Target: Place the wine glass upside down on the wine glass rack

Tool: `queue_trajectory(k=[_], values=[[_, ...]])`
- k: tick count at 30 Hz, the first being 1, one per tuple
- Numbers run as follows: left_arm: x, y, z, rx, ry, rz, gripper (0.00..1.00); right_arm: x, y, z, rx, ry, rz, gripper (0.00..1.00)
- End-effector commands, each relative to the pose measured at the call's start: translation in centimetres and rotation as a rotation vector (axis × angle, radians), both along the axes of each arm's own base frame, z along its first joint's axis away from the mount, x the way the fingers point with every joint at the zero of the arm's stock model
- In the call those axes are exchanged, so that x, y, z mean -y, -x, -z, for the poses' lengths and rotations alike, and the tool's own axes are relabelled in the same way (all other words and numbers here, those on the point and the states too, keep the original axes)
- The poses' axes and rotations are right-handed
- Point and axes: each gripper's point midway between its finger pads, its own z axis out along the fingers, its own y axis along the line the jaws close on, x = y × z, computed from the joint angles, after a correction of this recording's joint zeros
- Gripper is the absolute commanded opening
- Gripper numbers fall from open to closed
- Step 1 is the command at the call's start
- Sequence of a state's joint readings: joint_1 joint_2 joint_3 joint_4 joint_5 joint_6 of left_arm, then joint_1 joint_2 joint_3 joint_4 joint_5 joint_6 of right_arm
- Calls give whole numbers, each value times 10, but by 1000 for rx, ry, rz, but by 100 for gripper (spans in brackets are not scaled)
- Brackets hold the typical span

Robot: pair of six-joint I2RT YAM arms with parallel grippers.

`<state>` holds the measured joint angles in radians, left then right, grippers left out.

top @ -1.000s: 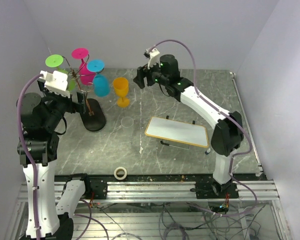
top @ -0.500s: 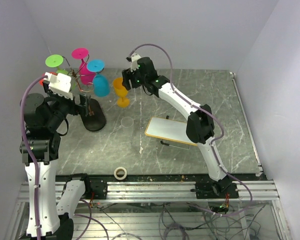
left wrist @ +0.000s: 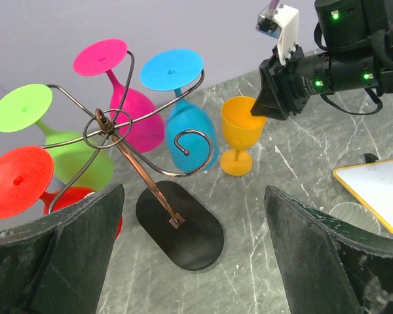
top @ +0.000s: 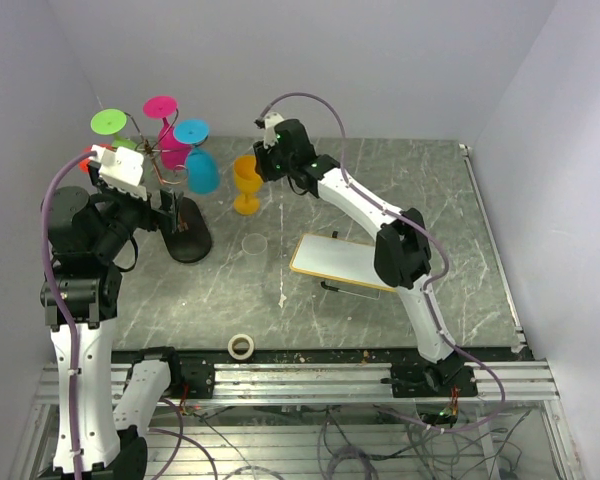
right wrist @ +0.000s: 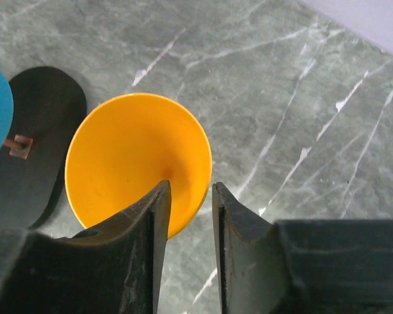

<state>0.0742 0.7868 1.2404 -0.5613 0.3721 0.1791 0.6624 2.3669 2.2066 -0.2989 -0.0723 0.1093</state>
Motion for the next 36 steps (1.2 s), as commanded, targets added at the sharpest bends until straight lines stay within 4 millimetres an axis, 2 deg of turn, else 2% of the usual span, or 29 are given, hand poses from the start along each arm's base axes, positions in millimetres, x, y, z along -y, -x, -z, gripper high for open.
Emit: queue_trajectory(k=[1, 5, 10, 13, 19, 20, 22, 25, 27, 29, 30, 32, 36], values=[[4, 4, -8, 39, 3, 27, 98, 19, 11, 4, -12, 56, 11, 29], [6, 5, -7, 39, 2, 37, 98, 32, 17, -7, -4, 55, 16, 19], [6, 7, -7, 39, -11, 41, 98, 49, 17, -17, 13, 48, 36, 0], [6, 6, -4, 31, -12, 44, 98, 62, 15, -30, 29, 26, 46, 0], [5, 5, -5, 32, -10, 36, 98, 91, 9, -78, 79, -47, 60, 0], [6, 7, -7, 35, -8, 37, 98, 99, 12, -99, 105, -73, 62, 0], [4, 7, -11, 39, 0, 25, 97, 112, 16, -126, 137, -107, 63, 0], [-2, 6, -21, 40, 36, -22, 89, 148, 16, -159, 169, -154, 92, 0], [-2, 8, -32, 49, 48, -29, 88, 164, 25, -182, 196, -184, 90, 0], [-3, 7, -37, 48, 45, -33, 90, 177, 38, -205, 229, -201, 82, 0], [-3, 7, -40, 45, 43, -30, 94, 181, 46, -217, 252, -205, 73, 0], [-1, 4, -37, 10, 42, -19, 97, 188, 65, -240, 301, -221, 54, 0], [6, -2, -46, -4, 51, 24, 98, 195, 112, -288, 414, -260, -25, 0]])
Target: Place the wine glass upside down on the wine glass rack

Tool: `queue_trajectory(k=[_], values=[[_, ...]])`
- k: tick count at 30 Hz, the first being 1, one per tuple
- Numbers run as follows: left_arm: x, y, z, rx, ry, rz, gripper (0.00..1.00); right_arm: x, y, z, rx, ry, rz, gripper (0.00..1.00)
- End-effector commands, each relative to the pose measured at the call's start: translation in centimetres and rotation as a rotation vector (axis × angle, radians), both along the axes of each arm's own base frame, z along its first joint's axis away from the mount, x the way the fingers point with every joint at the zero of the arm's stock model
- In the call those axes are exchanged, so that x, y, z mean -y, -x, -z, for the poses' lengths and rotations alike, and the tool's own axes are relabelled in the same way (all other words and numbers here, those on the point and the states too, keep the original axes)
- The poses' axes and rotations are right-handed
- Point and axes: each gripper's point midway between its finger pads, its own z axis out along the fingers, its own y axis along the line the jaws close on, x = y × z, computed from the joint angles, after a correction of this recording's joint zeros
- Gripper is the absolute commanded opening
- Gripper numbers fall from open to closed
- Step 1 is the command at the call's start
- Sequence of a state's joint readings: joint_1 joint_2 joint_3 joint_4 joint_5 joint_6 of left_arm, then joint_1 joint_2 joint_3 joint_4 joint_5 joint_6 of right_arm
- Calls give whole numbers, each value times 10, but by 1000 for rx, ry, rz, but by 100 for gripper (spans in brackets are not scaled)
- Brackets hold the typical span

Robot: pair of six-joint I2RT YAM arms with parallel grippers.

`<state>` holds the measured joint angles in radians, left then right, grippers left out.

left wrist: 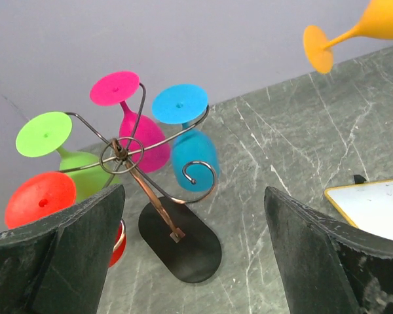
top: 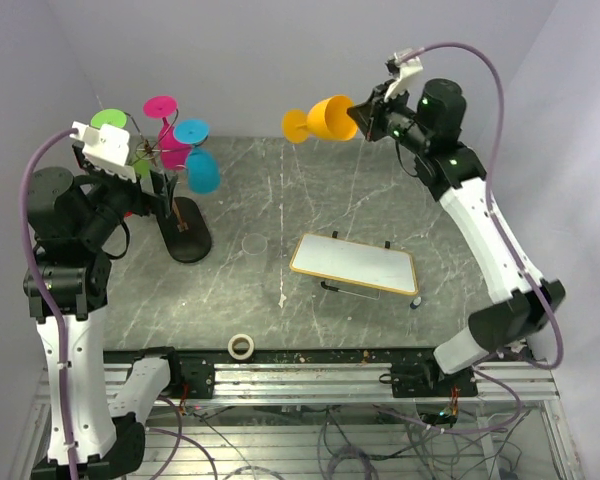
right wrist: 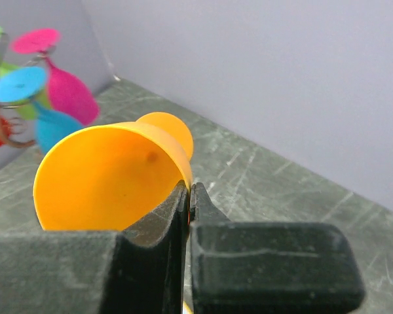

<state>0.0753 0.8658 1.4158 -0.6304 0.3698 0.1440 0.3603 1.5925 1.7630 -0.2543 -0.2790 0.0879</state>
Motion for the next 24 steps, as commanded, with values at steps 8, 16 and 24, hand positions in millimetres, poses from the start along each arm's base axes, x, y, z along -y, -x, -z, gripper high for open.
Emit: queue_trajectory(k=[8, 16, 24], values=[[29, -14, -25, -63, 123, 152, 94, -9, 98, -84, 219, -29, -266, 0], [79, -27, -46, -165, 420, 351, 87, -23, 114, -95, 231, -35, -391, 0], [146, -44, -42, -265, 519, 460, 77, -35, 114, -94, 211, -40, -474, 0]])
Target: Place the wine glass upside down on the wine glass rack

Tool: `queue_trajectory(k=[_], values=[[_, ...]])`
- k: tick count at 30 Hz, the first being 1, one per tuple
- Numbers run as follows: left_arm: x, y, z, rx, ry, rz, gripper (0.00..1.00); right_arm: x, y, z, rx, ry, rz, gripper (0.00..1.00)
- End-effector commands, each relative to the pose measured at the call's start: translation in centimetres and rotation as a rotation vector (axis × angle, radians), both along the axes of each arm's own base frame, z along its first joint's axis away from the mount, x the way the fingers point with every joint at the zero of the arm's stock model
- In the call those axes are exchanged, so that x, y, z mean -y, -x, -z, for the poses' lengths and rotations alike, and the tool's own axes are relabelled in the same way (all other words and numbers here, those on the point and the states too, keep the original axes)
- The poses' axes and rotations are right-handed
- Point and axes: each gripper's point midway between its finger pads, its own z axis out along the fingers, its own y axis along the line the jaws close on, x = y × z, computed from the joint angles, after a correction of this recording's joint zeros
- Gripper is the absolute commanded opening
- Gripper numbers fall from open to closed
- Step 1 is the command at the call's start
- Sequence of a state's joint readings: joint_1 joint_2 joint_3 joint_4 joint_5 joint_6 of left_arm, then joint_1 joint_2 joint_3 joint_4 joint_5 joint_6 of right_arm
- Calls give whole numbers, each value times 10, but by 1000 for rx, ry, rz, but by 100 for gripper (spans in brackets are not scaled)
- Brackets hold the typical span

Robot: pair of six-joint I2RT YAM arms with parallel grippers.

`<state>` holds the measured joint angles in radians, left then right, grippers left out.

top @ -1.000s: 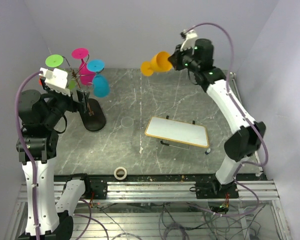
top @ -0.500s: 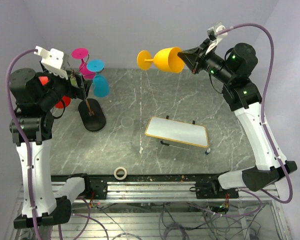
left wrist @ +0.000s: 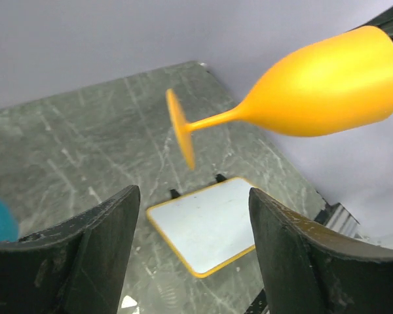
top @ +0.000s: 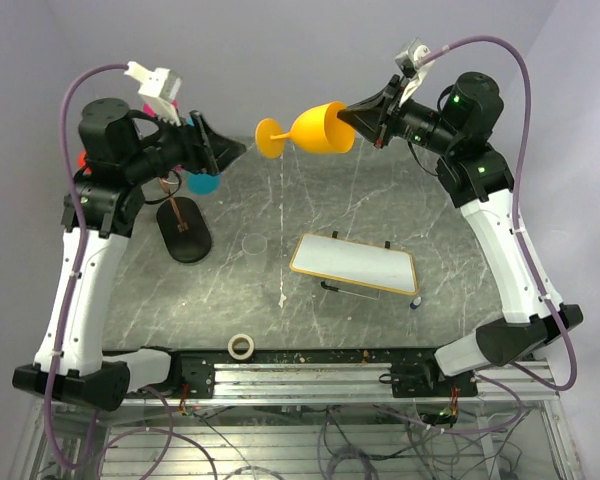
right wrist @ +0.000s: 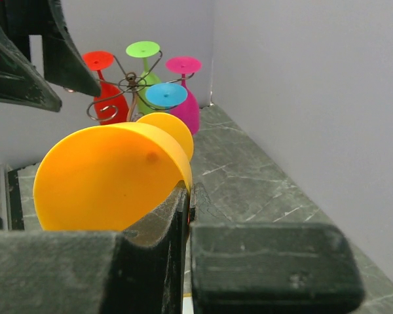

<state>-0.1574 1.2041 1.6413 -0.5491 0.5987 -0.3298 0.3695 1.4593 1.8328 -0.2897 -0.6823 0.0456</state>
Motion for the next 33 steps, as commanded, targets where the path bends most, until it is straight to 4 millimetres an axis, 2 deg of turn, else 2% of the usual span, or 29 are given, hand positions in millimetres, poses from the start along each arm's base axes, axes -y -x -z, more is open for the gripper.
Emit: queue_trajectory(k=[1, 6, 14, 17, 21, 28, 32, 33], values=[[28, -6, -19, -19, 104, 43, 74, -6, 10, -13, 25, -6, -67, 0], [40, -22, -4, -75, 121, 42, 66, -11, 9, -9, 10, 3, -96, 0], [57, -31, 20, -159, 133, 84, 57, -13, 5, 2, -10, 21, -102, 0], [62, -35, 32, -197, 124, 92, 49, -13, 5, 3, -11, 21, -100, 0], [66, -37, 39, -220, 134, 104, 38, -13, 1, 6, -15, 27, -94, 0], [69, -37, 44, -238, 145, 115, 9, -15, -1, 12, -20, 36, -97, 0], [66, -35, 41, -220, 136, 102, 7, -14, -5, 17, -22, 50, -91, 1], [65, -35, 40, -213, 130, 96, 7, -14, -5, 19, -22, 54, -89, 4]])
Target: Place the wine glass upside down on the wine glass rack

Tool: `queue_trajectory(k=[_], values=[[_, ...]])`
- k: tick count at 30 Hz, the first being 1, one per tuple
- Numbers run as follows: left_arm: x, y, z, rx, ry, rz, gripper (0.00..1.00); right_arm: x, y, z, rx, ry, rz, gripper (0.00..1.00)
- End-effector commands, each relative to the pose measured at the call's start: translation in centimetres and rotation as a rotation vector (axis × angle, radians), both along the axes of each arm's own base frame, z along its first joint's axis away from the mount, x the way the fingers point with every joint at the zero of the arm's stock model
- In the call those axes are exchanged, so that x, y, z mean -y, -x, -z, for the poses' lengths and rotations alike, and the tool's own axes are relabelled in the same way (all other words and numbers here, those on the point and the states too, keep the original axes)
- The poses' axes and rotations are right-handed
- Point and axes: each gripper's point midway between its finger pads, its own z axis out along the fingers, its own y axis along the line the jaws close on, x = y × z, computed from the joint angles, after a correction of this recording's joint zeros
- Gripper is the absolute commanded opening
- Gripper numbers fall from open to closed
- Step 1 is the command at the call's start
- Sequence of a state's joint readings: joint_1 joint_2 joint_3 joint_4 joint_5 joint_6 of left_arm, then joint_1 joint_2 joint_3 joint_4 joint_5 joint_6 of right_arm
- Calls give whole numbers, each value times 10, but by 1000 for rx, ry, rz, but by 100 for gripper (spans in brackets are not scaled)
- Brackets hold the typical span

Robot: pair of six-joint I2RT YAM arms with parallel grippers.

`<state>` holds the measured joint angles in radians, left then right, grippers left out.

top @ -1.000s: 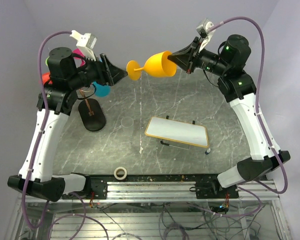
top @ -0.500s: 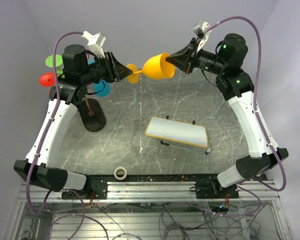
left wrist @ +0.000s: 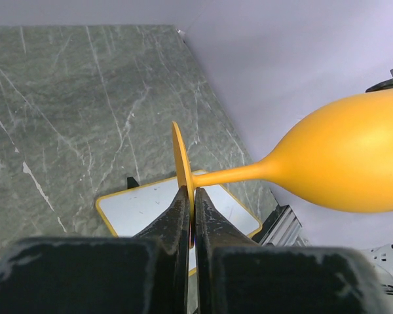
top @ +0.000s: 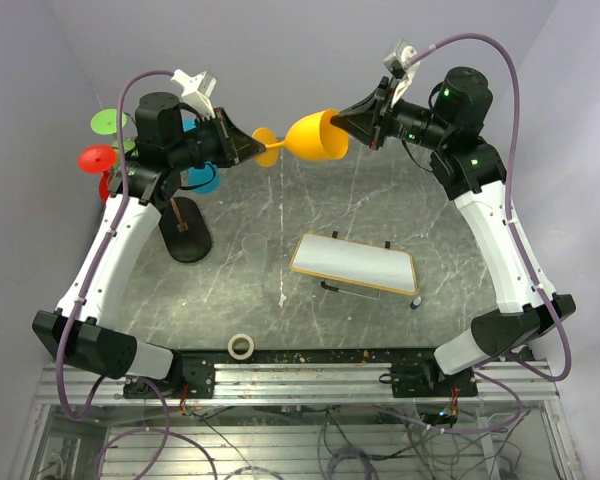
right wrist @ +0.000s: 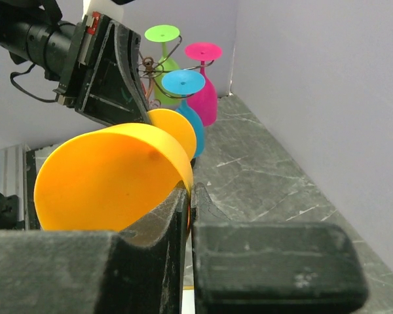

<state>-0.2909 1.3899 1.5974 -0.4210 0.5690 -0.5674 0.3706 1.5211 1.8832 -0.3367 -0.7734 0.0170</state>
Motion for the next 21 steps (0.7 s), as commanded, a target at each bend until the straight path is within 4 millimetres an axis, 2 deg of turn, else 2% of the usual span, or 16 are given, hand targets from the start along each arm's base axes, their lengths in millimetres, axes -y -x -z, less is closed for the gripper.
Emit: queue_trajectory(k=[1, 6, 10, 13, 16, 21], values=[[1, 7, -12, 60, 0, 19, 7, -1, -3, 7, 5, 18, 0, 8], [-7, 12, -20, 102, -23, 7, 7, 0, 0, 13, 15, 45, -12, 33], [-24, 10, -26, 120, -40, -41, 7, 4, 7, 13, 43, 77, -22, 53], [-35, 9, -30, 142, -66, -71, 7, 7, 17, 10, 62, 90, -36, 59], [-46, 11, -37, 159, -59, -89, 7, 9, 30, 7, 81, 106, -68, 61], [-67, 12, -54, 275, -160, -155, 7, 20, 46, -1, 112, 113, -78, 65]])
